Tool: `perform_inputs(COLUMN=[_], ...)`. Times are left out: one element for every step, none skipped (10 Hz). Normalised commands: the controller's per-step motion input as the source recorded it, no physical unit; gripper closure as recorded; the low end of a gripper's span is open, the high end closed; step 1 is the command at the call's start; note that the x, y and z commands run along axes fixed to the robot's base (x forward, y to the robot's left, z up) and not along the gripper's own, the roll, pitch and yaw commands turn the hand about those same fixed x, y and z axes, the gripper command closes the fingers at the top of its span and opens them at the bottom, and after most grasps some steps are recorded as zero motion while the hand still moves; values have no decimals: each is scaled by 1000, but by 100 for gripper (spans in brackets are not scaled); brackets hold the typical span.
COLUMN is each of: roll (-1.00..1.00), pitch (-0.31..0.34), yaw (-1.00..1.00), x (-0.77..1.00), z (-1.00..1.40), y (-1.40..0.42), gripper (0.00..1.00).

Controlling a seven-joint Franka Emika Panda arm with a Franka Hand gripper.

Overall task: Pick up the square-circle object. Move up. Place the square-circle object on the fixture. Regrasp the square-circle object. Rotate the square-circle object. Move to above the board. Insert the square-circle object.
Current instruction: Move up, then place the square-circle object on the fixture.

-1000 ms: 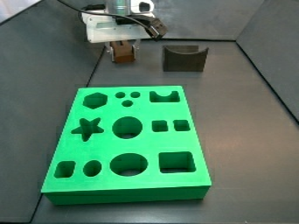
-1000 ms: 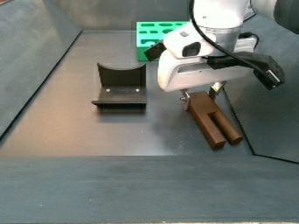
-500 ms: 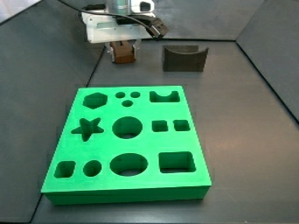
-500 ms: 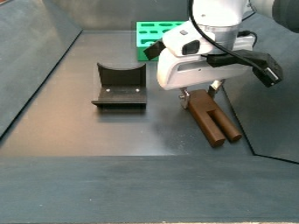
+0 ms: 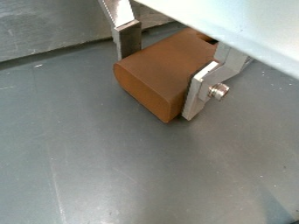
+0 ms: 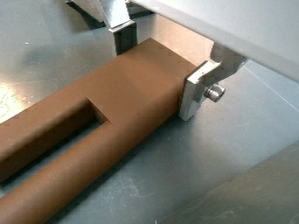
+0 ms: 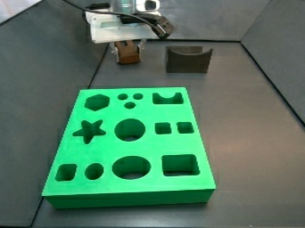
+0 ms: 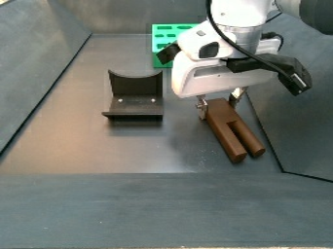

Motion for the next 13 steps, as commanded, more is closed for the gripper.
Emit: perform_inputs(roll=[0, -8, -2, 5, 19, 34, 0, 13, 22, 29, 47, 54, 64], pitch=[0, 18, 35, 35, 47, 53, 0, 3, 13, 20, 30, 34, 40], yaw=[0, -12, -13, -14, -13, -14, 0, -3, -6, -8, -12, -12, -7], x=[0, -37, -53, -39, -25, -21, 0, -2, -11, -15, -24, -27, -32], z=[833, 813, 707, 637, 466, 280, 1000, 1000, 1000, 1000, 1000, 1000, 1000], y=[0, -39, -32, -21, -3, 5, 0, 0, 3, 4, 9, 10, 12], gripper=[100, 100, 100, 100, 100, 100, 100, 100, 100, 100, 100, 100, 100])
